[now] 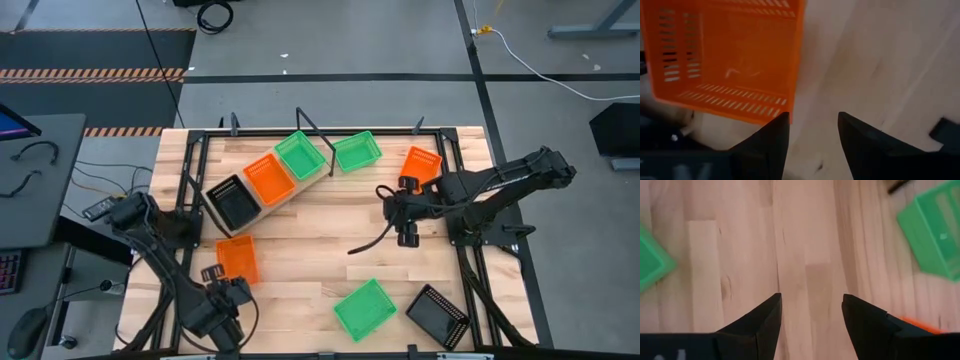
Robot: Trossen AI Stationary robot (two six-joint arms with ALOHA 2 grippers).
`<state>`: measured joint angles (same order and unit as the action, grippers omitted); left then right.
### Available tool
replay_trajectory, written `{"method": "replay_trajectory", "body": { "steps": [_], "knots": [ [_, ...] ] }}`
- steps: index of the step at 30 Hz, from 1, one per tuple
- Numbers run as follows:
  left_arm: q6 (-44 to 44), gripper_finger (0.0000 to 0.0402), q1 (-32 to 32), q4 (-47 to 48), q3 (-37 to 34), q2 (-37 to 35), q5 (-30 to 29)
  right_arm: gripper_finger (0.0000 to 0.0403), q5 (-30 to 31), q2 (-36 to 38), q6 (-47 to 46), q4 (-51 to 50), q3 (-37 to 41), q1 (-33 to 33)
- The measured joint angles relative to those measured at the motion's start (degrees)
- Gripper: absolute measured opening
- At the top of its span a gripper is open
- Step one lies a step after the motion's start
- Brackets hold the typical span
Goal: Stack baskets on shelf by color
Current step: Stack the right orange bin on top of the orange bin on the shelf
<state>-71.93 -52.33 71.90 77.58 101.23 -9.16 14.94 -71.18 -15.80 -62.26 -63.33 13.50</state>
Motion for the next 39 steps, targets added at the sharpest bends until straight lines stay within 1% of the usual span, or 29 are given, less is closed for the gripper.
{"method": "replay_trajectory", "body": {
  "steps": [4,7,12,16,20,23,26,30,36,39],
  "knots": [
    [1.92,0.0175,-0.07,-0.57,-0.77,0.0,-0.97,0.0213,0.37,0.0,-4.37,-2.66,0.0,0.67],
    [3.4,0.0172,-0.01,-2.12,-3.22,0.0,-1.58,0.0213,1.36,0.0,-6.96,-3.72,0.0,1.16],
    [4.92,0.0172,0.39,-2.78,-7.03,0.02,-0.52,0.0213,5.85,0.0,-11.89,-6.8,0.0,1.22],
    [7.7,0.0172,0.75,-4.78,-7.56,0.02,-0.51,0.0213,8.67,0.0,-15.77,-9.56,0.0,0.7],
    [8.6,0.0172,1.46,-4.99,-7.56,0.02,-0.47,0.0213,12.02,0.0,-18.69,-12.06,0.0,-0.75],
    [9.89,0.0172,1.99,-5.98,-7.56,0.02,-0.53,0.0213,12.86,-0.24,-18.03,-12.6,0.0,-3.89],
    [10.89,0.0172,2.26,-8.64,-7.58,0.02,-1.64,0.0213,12.13,-2.21,-16.47,-13.08,0.0,-8.99],
    [11.08,0.0172,2.45,-10.84,-7.58,0.0,-2.02,0.0213,7.98,-8.19,-11.27,-13.66,0.0,-16.45],
    [9.34,0.0172,2.66,-12.21,-7.58,-0.01,-3.06,0.0213,6.33,-16.69,-3.43,-12.0,0.02,-25.45],
    [8.39,0.0172,2.66,-13.36,-7.58,-0.02,-4.57,0.0213,3.87,-19.21,0.65,-9.94,0.02,-29.76]
  ]
}}
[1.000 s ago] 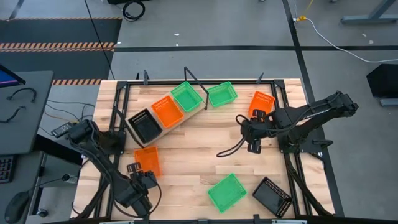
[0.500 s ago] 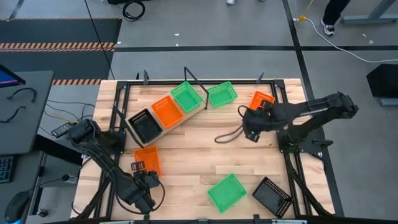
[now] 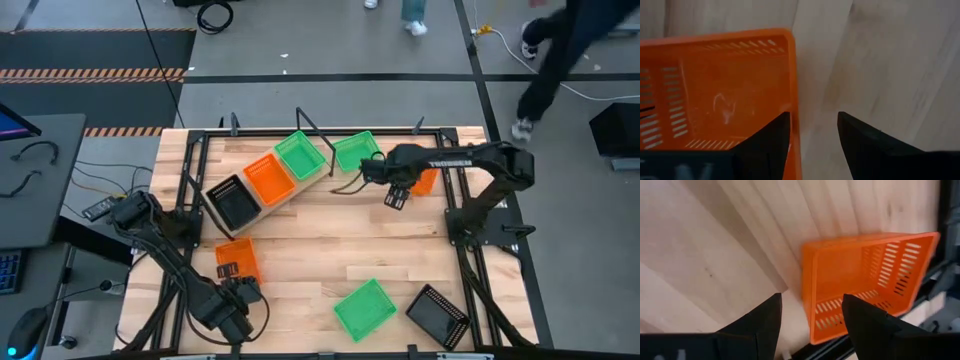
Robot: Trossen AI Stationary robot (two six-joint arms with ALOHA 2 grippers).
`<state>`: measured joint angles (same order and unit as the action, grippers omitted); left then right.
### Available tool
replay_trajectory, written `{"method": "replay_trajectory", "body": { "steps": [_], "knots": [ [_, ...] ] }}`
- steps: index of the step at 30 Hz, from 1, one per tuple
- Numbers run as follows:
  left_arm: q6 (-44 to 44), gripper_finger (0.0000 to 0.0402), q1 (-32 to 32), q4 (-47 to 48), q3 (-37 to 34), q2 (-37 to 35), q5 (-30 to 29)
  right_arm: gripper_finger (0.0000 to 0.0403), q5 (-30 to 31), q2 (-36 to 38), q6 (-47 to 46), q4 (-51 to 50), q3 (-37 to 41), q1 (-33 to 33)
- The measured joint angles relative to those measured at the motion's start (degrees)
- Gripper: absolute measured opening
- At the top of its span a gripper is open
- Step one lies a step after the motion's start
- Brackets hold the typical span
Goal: Stack baskets on shelf by color
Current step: Stack the right orange bin on top of the orange bin on the shelf
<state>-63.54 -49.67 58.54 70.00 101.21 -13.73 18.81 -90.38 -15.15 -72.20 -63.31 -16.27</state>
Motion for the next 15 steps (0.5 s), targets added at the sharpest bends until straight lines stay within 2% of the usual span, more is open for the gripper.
{"method": "replay_trajectory", "body": {
  "steps": [6,8,15],
  "knots": [
    [-1.94,0.0172,-0.42,-2.5,0.0,0.0,0.01,0.0213,-4.28,-1.22,5.25,2.2,0.0,-7.26],
    [-2.22,0.0172,-0.44,-3.3,0.0,-0.02,-0.01,0.0213,-7.37,-0.64,7.18,3.92,0.0,-8.64],
    [-2.28,0.0172,-0.33,-5.69,0.0,-0.02,-2.4,0.0213,-12.32,0.41,12.41,5.78,0.2,-11.97]
  ]
}}
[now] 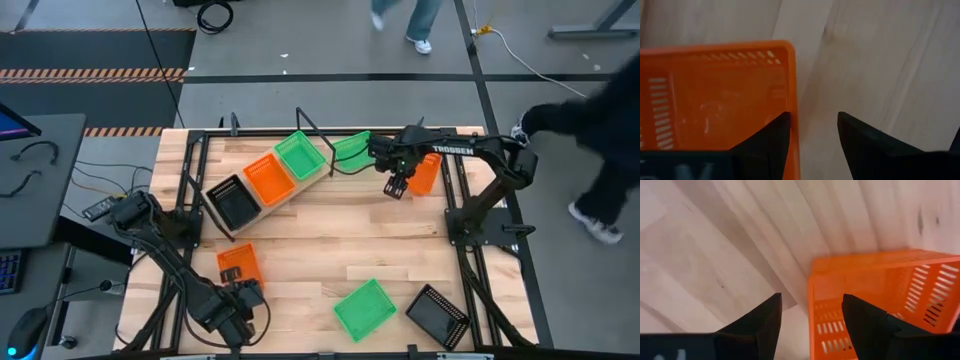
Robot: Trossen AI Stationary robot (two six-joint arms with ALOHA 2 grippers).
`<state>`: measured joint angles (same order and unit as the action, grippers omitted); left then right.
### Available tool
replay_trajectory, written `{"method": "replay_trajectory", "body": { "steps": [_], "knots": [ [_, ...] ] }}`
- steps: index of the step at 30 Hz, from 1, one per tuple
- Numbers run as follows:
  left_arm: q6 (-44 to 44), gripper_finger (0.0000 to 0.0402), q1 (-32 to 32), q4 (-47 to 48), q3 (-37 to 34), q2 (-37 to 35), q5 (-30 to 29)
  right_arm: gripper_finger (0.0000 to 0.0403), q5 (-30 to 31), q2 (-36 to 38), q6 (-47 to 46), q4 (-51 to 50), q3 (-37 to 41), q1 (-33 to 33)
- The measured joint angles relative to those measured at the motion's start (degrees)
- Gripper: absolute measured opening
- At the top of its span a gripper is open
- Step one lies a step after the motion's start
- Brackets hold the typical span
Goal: Stack baskets on shelf by color
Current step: Stack the right orange bin on top of the orange bin on the shelf
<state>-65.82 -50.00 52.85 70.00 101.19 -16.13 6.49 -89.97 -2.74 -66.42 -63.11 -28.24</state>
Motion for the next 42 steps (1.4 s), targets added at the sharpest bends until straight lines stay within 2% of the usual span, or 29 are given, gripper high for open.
{"method": "replay_trajectory", "body": {
  "steps": [6,14,17,24,26,32,34,37,42],
  "knots": [
    [0.21,0.0172,0.07,-2.39,0.0,-0.02,-4.51,0.0213,1.34,0.04,1.94,1.64,5.9,-1.77],
    [3.09,0.0172,0.07,-4.72,0.0,-0.02,-6.76,0.0199,1.49,0.04,2.98,9.43,12.44,-3.03],
    [3.14,0.0172,0.07,-5.02,0.0,-0.02,-7.88,0.0165,1.5,0.04,3.26,9.46,13.16,-3.01],
    [3.51,0.0172,0.07,-6.5,0.0,-0.02,-11.65,0.0033,-1.27,0.04,4.58,9.86,15.1,-3.01],
    [3.41,0.0172,-0.13,-6.54,0.0,-0.02,-14.08,0.0011,-1.59,0.21,4.57,9.95,15.72,-2.99],
    [3.52,0.0172,-0.78,-7.79,0.0,-0.02,-30.2,0.0022,-1.29,0.55,5.2,9.77,16.16,-2.94],
    [3.56,0.0172,-0.67,-8.08,0.0,-0.02,-33.87,0.002,-1.92,1.26,5.68,9.64,16.23,-2.38],
    [3.55,0.0172,0.16,-8.4,0.0,-0.02,-35.4,0.0009,-4.46,3.34,5.79,9.63,16.23,-0.84],
    [3.5,0.0172,2.06,-8.36,0.0,-0.02,-33.34,0.0008,-9.17,8.97,4.45,9.85,15.32,5.22]
  ]
}}
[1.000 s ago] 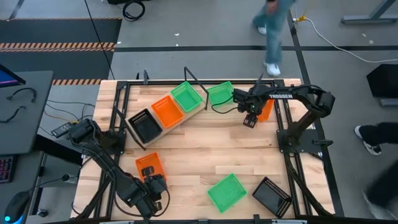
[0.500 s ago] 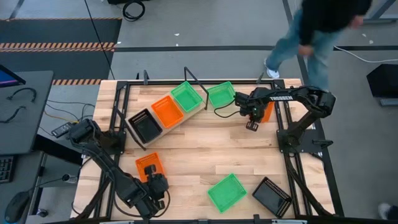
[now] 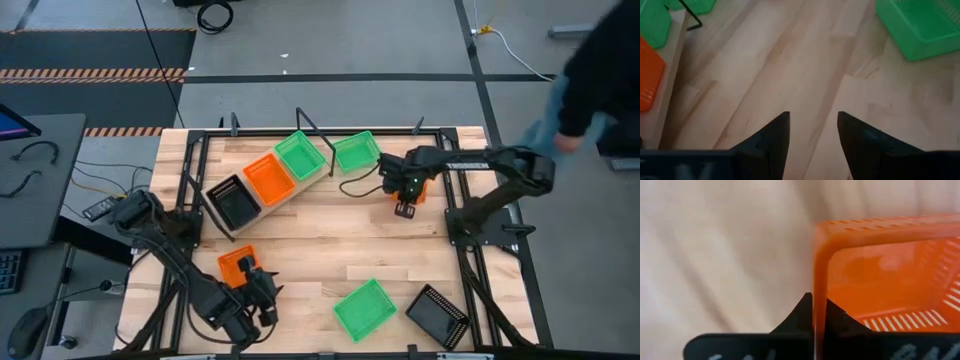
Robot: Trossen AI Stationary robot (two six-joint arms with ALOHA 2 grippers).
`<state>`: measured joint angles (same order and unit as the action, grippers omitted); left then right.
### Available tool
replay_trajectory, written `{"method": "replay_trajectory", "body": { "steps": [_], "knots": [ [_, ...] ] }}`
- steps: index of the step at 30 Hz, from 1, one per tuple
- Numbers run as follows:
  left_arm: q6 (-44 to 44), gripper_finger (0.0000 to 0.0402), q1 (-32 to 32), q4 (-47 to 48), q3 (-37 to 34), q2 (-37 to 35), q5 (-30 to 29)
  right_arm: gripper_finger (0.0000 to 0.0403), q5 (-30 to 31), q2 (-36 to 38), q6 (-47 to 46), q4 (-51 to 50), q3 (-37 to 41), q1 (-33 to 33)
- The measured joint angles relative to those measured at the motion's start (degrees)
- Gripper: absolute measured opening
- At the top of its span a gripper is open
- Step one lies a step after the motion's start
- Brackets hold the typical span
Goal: Stack baskets on shelf by color
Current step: Stack the right orange bin on top of the orange bin on the shelf
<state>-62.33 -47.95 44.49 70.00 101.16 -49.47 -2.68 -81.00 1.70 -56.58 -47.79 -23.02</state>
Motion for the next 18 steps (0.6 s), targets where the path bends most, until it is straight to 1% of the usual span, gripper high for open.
{"method": "replay_trajectory", "body": {
  "steps": [3,5,8,11,15,18],
  "knots": [
    [-0.63,0.0172,1.4,0.0,0.0,0.0,1.11,0.0012,-3.35,3.98,-0.01,0.24,-1.68,5.3],
    [-3.03,0.0172,2.42,-0.01,0.0,0.0,1.11,0.0013,-5.23,6.54,-1.11,0.57,-3.36,8.98],
    [-4.98,0.0172,3.72,-0.09,0.0,0.0,1.09,0.0012,-5.29,9.96,-3.94,2.51,-6.15,14.64],
    [-5.33,0.0172,4.6,-0.09,0.0,0.0,1.09,0.001,-5.31,12.01,-4.27,8.13,-9.42,20.89],
    [-4.57,0.0172,5.52,-0.11,0.0,0.0,1.11,0.001,-6.19,11.76,0.28,19.74,-13.91,28.57],
    [-4.61,0.0172,6.19,-0.28,0.0,0.0,1.09,0.001,-5.42,8.91,6.0,24.68,-18.03,32.55]
  ]
}}
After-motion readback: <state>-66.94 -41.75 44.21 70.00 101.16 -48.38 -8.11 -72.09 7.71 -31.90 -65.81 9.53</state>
